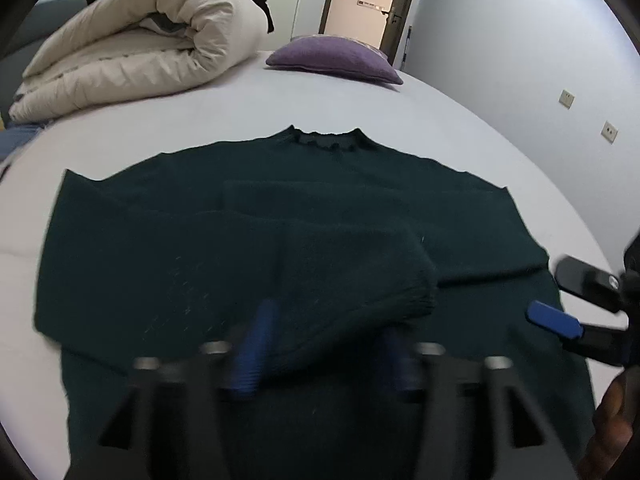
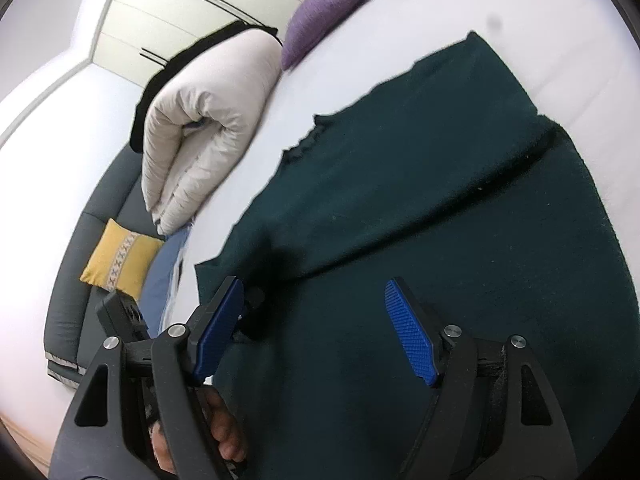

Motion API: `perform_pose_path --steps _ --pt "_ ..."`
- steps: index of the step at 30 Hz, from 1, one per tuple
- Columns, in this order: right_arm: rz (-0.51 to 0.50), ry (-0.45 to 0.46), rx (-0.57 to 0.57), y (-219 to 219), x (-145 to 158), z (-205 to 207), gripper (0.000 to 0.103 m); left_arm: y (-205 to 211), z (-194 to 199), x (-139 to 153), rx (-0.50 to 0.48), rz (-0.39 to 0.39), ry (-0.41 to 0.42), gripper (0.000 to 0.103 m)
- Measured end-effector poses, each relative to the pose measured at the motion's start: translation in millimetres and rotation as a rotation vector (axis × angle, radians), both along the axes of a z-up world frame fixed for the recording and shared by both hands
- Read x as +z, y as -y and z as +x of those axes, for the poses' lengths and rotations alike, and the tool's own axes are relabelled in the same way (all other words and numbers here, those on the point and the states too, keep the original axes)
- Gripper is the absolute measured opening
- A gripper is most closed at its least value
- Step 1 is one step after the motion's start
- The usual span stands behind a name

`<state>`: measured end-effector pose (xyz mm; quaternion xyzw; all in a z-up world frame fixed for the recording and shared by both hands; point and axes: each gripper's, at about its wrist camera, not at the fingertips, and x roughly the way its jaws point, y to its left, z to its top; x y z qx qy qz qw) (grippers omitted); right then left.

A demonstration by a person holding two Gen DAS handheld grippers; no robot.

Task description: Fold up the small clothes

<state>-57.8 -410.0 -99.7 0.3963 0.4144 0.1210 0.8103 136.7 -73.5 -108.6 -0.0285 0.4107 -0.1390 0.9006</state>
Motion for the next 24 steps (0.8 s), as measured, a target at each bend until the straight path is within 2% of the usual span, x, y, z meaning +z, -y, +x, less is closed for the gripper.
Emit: perform_pose_path --steps 2,4,9,12,15,17,19,22,24 --pt "0.007 -0.02 0.028 -7 -7 10 0.073 -8 -9 4 0.005 0.0 0.025 0.083" --pt "0.016 -0.044 0.056 -18 -14 22 0.073 -23 -4 9 -0.002 -0.023 0.022 0.083" --pt "0.048 -0.099 0.113 -57 -25 50 0.073 -42 -26 17 0.003 -0.037 0.038 0.086" --pt "0.063 -0.136 0.137 -82 -32 61 0.073 -69 -32 18 0.04 -0.104 0.029 0.086" --pt "-0.012 -0.169 0.126 -99 -35 72 0.073 -102 -31 21 0.106 -0.185 0.022 0.085" --pt "-0.043 -0.152 0.144 -107 -33 78 0.067 -124 -29 23 0.147 -0.226 0.021 0.084" --pt "-0.102 -0.162 0.18 -120 -31 84 0.031 -141 -27 26 0.187 -0.242 0.029 0.081" --pt "-0.202 -0.137 0.222 -133 -16 85 0.008 -172 -23 29 0.26 -0.283 0.028 0.076" --pt "-0.255 -0.087 0.25 -139 6 82 0.008 -193 -19 32 0.31 -0.32 0.033 0.076"
